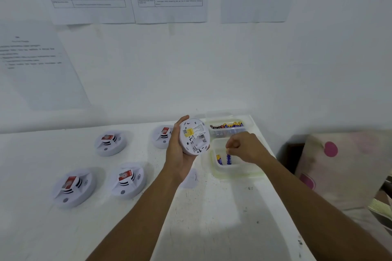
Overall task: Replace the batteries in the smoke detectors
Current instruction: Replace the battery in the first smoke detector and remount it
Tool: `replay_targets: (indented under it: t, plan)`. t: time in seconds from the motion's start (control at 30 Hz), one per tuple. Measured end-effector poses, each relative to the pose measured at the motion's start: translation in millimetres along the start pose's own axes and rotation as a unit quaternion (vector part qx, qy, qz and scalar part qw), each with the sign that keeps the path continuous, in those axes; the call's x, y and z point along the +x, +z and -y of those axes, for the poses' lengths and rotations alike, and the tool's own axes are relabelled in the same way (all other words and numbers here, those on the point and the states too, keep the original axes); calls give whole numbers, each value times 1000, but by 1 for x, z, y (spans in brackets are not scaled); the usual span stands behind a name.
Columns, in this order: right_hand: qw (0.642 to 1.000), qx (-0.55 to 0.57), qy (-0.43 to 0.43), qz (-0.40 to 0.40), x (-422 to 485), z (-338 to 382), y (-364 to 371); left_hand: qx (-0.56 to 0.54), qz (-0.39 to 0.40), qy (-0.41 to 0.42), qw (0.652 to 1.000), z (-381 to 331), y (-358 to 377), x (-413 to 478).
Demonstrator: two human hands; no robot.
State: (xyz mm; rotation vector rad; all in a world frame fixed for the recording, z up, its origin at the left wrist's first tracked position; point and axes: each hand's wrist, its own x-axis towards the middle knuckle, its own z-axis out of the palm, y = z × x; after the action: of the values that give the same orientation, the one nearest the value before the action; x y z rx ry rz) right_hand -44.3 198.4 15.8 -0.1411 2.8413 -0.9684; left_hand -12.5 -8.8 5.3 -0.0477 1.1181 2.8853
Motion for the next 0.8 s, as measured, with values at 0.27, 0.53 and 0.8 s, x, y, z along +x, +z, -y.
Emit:
replay_targets:
  t: [0.27, 0.53, 0.8]
  plan:
    - [998, -16, 28, 62, 10, 0, 6, 3, -15, -13, 1000, 5, -3, 5]
    - [998, 31, -45, -29, 42, 16, -33, 3, -1, -4, 1000, 0, -1, 18]
    - [994, -80, -38, 58, 127, 21, -27, 7, -2, -13, 1000, -3, -8, 35]
